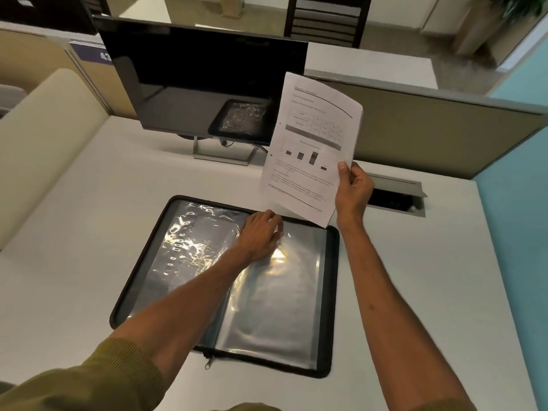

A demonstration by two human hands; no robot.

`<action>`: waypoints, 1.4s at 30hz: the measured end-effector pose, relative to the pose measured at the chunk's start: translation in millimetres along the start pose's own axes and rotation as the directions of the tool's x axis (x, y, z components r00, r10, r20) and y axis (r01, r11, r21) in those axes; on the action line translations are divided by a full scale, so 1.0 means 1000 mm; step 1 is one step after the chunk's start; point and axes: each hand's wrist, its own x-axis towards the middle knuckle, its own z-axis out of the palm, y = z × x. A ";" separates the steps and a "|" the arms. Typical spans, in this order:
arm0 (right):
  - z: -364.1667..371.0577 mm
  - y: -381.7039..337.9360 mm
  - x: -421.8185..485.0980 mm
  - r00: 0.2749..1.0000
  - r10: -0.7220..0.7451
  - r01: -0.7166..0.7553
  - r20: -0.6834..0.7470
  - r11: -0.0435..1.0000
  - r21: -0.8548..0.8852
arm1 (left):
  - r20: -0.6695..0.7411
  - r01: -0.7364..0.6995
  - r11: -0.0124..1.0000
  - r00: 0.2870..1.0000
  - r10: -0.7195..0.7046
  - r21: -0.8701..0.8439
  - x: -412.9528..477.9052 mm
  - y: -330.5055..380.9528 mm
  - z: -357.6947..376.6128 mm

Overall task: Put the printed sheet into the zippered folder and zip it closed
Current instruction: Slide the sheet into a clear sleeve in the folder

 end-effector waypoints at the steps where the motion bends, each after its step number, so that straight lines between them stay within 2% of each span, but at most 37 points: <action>1: 0.006 0.002 -0.001 1.000 0.011 -0.011 0.014 1.000 0.019 | -0.006 -0.004 1.000 1.000 0.004 -0.007 0.001 0.000 0.000; 8: 0.035 0.013 0.001 0.993 0.116 -0.119 0.028 0.986 0.118 | 0.008 -0.014 0.999 1.000 0.014 0.042 0.012 0.000 0.000; 17: 0.048 0.040 -0.007 0.977 0.214 -0.214 0.016 0.970 0.116 | 0.000 -0.032 0.999 0.999 0.032 0.013 0.016 -0.001 0.009; 24: 0.047 0.050 -0.009 0.972 0.237 -0.236 -0.002 0.971 0.045 | -0.016 -0.034 0.998 0.999 0.033 -0.050 0.016 -0.006 0.012; 30: 0.039 0.047 -0.001 0.976 0.218 -0.215 -0.021 0.973 0.089 | -0.019 -0.065 0.996 0.998 0.063 -0.064 0.015 -0.006 0.010; 42: 0.035 0.048 -0.003 0.974 0.225 -0.224 0.006 0.972 0.064 | -0.092 -0.085 0.993 0.993 0.077 -0.086 0.018 -0.006 0.011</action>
